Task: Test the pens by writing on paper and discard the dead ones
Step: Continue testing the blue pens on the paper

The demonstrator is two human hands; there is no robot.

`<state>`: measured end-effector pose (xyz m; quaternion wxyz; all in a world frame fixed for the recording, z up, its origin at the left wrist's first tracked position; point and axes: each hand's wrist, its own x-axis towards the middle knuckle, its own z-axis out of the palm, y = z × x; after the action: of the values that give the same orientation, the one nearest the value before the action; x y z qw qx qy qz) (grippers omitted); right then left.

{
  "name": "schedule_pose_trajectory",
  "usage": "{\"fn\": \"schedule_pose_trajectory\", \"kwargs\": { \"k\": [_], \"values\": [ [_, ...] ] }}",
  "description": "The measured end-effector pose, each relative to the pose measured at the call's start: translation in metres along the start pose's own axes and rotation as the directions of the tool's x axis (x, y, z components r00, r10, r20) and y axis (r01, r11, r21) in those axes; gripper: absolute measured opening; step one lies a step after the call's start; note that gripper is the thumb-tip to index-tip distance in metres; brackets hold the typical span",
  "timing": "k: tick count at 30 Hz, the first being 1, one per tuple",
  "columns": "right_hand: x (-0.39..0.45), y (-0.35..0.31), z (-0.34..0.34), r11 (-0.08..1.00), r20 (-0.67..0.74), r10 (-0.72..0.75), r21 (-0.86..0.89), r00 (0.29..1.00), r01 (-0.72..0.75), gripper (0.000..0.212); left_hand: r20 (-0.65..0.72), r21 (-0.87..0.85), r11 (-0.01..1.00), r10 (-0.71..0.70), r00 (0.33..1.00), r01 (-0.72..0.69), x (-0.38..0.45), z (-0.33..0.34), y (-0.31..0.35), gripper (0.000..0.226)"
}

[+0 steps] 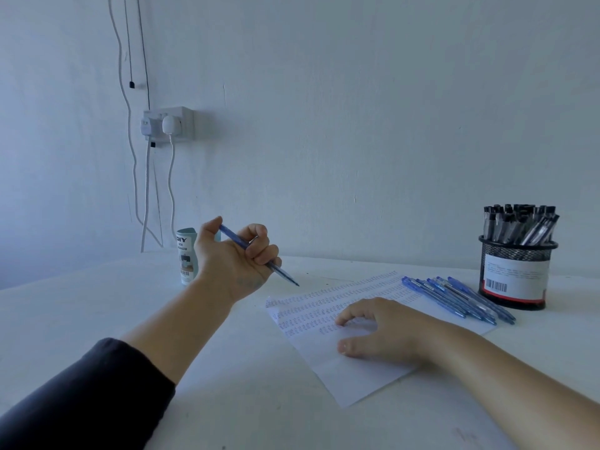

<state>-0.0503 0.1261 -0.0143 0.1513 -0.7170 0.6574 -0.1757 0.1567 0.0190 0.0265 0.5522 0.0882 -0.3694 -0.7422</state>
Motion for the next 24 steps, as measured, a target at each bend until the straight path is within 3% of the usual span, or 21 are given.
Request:
{"fn": "schedule_pose_trajectory", "kwargs": {
  "k": [4,7,9,13,16,18,21,24],
  "values": [
    [-0.004,-0.001,-0.002,1.0,0.028,0.025,-0.012,0.999,-0.024,0.05,-0.03,0.074,0.997,-0.018,0.999,0.021,-0.002,0.004,-0.001,0.065],
    [-0.01,0.0,-0.006,0.994,0.054,0.07,-0.093,0.996,-0.064,0.071,-0.172,0.3,0.953,0.004,0.985,0.049,0.001,0.008,-0.006,0.04],
    [-0.013,0.002,-0.01,0.988,0.07,0.11,-0.115,0.991,-0.102,0.084,-0.234,0.362,0.927,-0.012,0.972,0.099,0.002,0.009,-0.011,0.031],
    [-0.017,0.003,-0.013,0.976,0.092,0.177,-0.142,0.98,-0.163,0.095,-0.21,0.409,0.875,-0.187,0.96,0.26,-0.004,0.007,-0.018,0.066],
    [-0.017,0.003,-0.013,0.971,0.096,0.198,-0.155,0.976,-0.182,0.096,-0.181,0.49,0.829,-0.206,0.962,0.27,-0.006,0.011,-0.026,0.086],
    [-0.017,0.002,-0.013,0.97,0.088,0.201,-0.157,0.976,-0.186,0.094,-0.197,0.492,0.84,-0.151,0.969,0.231,-0.008,0.016,-0.032,0.071],
    [-0.017,0.003,-0.012,0.967,0.066,0.212,-0.159,0.975,-0.199,0.09,-0.211,0.585,0.786,-0.093,0.973,0.202,-0.011,0.019,-0.04,0.021],
    [-0.018,0.004,-0.013,0.967,0.049,0.207,-0.165,0.977,-0.197,0.085,-0.261,0.743,0.626,-0.054,0.964,0.237,-0.015,0.018,-0.05,0.024]
  ]
}}
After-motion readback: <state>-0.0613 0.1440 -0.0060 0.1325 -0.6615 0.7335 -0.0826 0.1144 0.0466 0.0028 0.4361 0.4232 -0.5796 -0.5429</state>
